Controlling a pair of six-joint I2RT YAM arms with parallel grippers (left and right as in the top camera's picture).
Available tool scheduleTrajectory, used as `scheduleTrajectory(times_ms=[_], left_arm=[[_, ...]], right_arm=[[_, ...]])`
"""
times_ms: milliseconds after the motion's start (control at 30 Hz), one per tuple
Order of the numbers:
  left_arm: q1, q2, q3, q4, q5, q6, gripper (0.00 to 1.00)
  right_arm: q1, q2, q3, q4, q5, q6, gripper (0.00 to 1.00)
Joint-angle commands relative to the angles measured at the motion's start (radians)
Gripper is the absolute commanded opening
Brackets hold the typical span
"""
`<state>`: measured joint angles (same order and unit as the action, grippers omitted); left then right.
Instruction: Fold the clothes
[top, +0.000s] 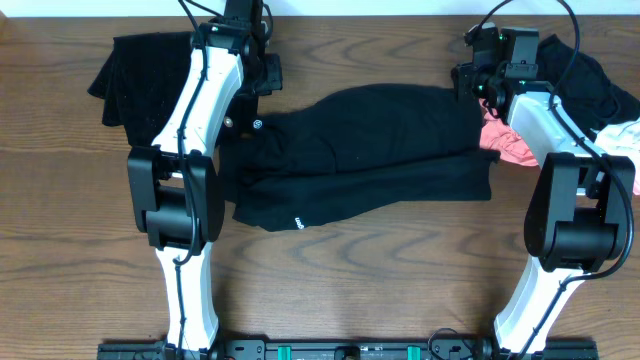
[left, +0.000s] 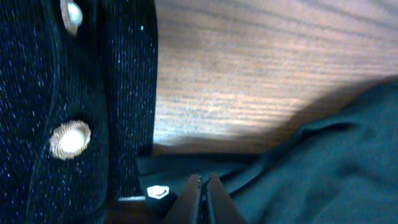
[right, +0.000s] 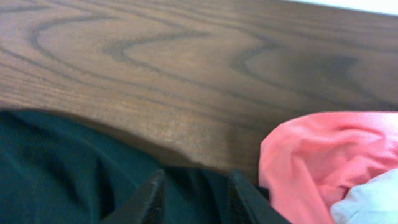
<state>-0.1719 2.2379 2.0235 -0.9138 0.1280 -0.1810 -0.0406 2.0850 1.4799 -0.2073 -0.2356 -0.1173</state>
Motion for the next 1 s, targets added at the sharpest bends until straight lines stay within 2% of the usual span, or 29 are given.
scheduleTrajectory(times_ms=[0, 67, 167, 467, 700, 967], left_arm=[[0.005, 0.001, -0.003, -0.022, -0.008, -0.026, 0.21], [0.005, 0.001, -0.003, -0.047, -0.008, -0.053, 0.40], [0.005, 0.002, -0.004, -0.080, -0.008, -0.089, 0.49], [0.003, 0.048, -0.010, -0.094, -0.009, -0.136, 0.49], [0.003, 0.145, -0.010, -0.069, -0.008, -0.139, 0.49], [0.003, 0.160, -0.010, -0.064, -0.009, -0.140, 0.49]], right_arm=[[0.010, 0.021, 0.014, -0.018, -0.017, 0.019, 0.42], [0.011, 0.021, 0.014, -0.034, -0.027, 0.019, 0.46], [0.014, 0.021, 0.014, -0.055, -0.031, 0.019, 0.48], [0.016, 0.021, 0.014, -0.077, -0.039, 0.019, 0.50], [0.016, 0.021, 0.014, -0.085, -0.039, 0.019, 0.50], [0.016, 0.021, 0.014, -0.085, -0.039, 0.019, 0.50]])
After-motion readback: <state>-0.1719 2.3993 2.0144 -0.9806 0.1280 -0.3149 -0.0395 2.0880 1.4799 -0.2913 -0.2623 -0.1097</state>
